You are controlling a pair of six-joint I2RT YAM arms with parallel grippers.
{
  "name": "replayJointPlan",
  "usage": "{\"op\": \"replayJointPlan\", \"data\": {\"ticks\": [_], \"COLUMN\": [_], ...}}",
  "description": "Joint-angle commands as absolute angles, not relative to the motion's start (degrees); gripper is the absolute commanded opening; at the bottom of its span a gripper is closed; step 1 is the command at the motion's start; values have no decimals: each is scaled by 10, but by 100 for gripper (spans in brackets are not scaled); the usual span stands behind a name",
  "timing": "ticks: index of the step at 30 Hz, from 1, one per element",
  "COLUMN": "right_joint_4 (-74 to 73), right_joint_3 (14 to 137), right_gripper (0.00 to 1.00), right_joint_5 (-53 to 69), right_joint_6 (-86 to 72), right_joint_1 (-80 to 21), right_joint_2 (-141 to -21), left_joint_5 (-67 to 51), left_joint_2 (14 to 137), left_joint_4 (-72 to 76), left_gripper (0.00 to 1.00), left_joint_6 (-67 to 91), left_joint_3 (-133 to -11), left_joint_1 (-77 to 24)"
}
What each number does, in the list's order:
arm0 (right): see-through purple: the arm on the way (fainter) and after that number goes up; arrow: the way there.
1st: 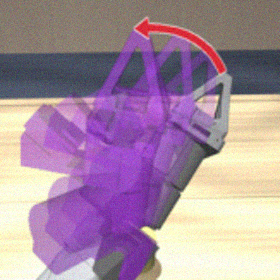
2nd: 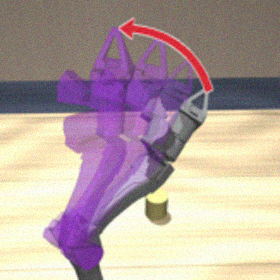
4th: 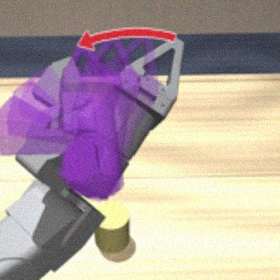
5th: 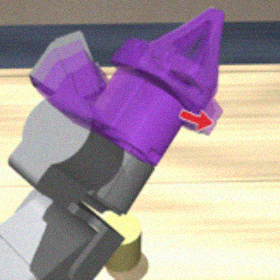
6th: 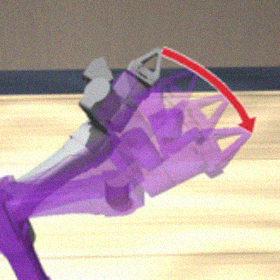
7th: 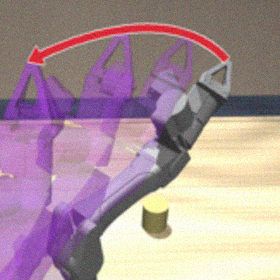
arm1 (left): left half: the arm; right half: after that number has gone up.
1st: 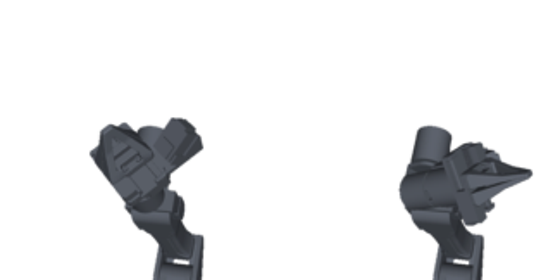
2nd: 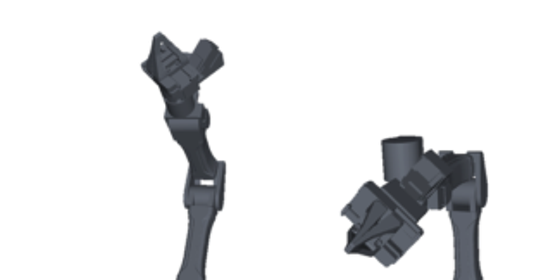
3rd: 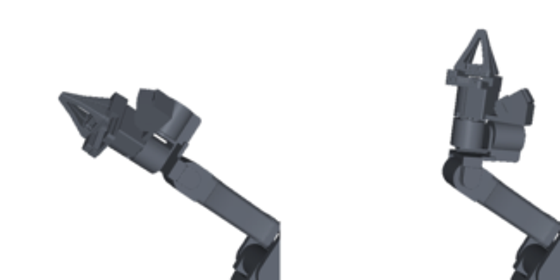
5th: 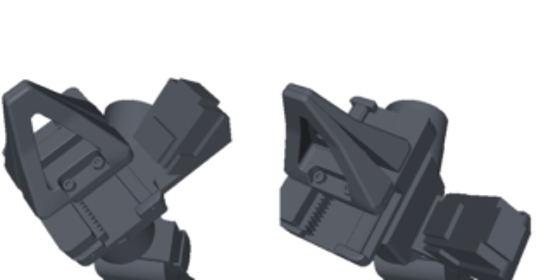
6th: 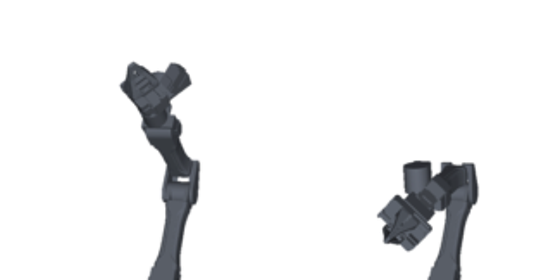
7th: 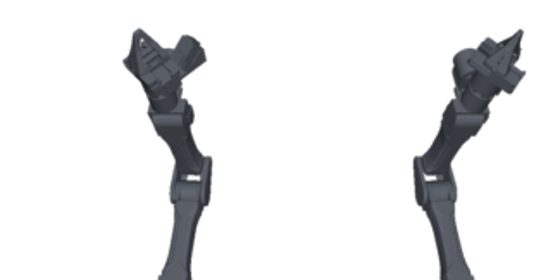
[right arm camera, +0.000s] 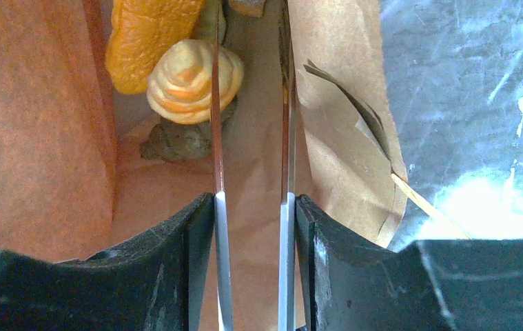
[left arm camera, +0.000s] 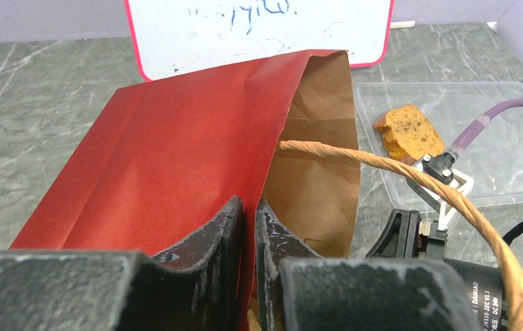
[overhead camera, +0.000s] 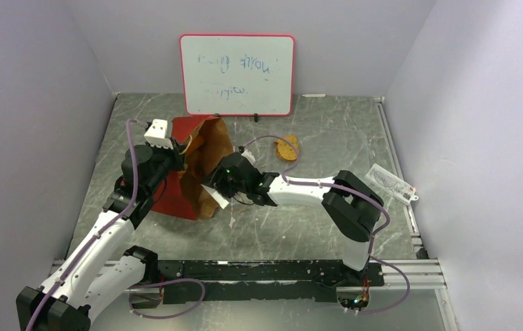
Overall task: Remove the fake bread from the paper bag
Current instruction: Pick up the fake bread from the paper bag.
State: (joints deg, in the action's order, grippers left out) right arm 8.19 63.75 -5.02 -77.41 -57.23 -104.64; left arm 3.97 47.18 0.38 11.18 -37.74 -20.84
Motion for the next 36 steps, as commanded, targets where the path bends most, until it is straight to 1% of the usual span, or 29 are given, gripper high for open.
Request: {"op": "replayJointPlan", "data": {"ticks": [1, 17, 26, 28, 30, 36], "right_joint_4": [66, 124, 151, 148, 146, 146], "right_joint_3": [656, 688, 709, 712, 708, 667], "right_gripper": [45, 44, 40, 37, 30, 7], "right_joint_5": [-73, -61, -53, -54, -54, -63], "right_joint_6": [-794, -795, -786, -781, -779, -776], "right_joint_1": [-574, -542, -528, -528, -528, -529], "right_joint_2": [-1054, -1120, -1153, -1154, -1152, -1120], "left_joint_5": [41, 33, 35, 38, 42, 73], "left_joint_2": [469, 483, 483, 483, 483, 487], "left_joint_4": [26, 21, 20, 20, 18, 12], "left_gripper": [7, 7, 7, 7, 7, 7], "left_joint_6": [122, 115, 116, 117, 119, 140], "left_joint_3": [-385, -384, -384, -385, -386, -390], "left_joint_1": [-214, -219, -219, -219, -219, -219]}}
